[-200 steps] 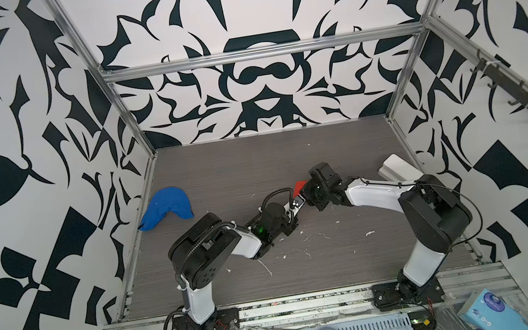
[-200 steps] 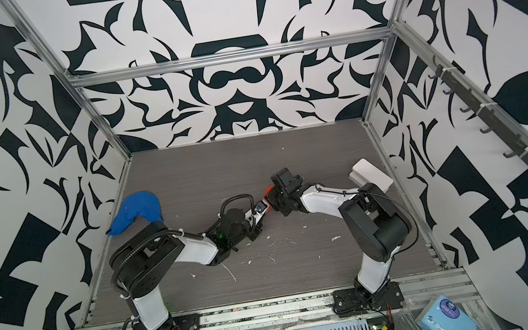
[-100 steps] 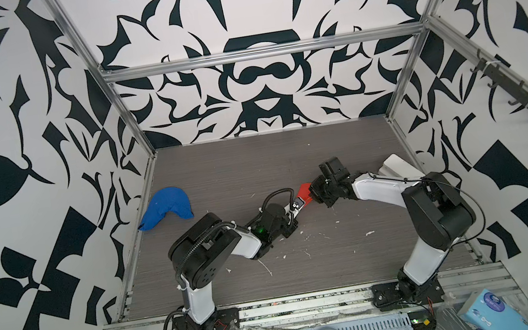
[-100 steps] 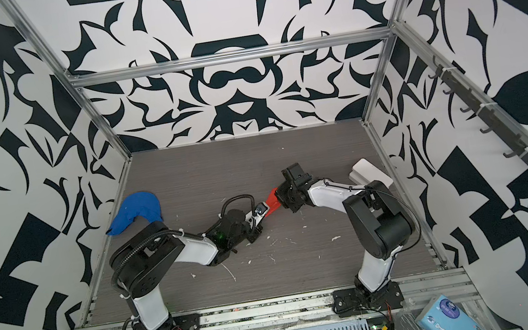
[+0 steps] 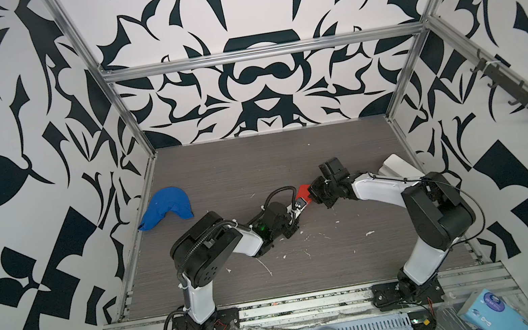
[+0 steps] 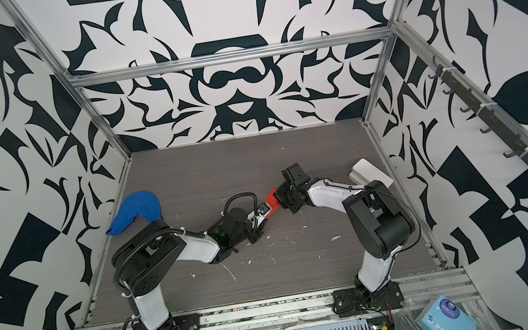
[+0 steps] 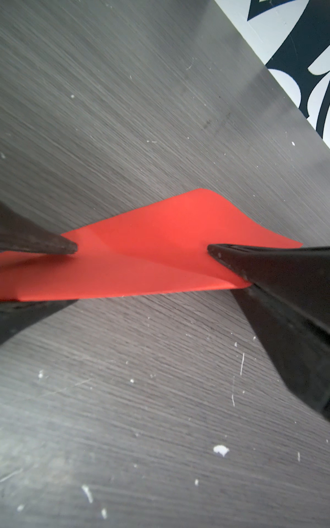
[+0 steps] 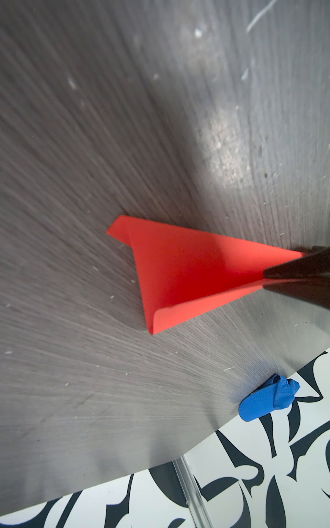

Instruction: Fold a paper plane with a square sheet of paper (pick it up from the middle)

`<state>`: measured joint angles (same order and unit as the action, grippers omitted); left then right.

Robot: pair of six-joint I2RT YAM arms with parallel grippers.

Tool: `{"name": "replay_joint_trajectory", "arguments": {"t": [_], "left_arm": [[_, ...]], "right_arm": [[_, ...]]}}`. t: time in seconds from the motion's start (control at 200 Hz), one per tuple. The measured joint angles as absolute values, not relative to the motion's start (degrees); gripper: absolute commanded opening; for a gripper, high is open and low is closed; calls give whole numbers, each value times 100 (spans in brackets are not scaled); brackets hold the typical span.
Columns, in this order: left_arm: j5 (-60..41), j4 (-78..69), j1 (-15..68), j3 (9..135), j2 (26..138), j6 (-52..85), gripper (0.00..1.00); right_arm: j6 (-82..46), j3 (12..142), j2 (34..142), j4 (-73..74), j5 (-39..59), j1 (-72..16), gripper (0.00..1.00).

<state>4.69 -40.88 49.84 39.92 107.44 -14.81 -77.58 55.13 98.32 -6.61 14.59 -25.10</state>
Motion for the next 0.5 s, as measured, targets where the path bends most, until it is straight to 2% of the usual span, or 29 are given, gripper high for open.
{"name": "replay_joint_trajectory", "arguments": {"t": [0.225,0.5], "left_arm": [[454,-4077,4984,4010,10742,-1422,33],[401,-3977,4954,4010,10742,-1332,21]], "right_arm": [[-7749,5513,9981,-666,1485,-2510,2],[-7734,5513,10049,-666,1505,-2510,2]]}}
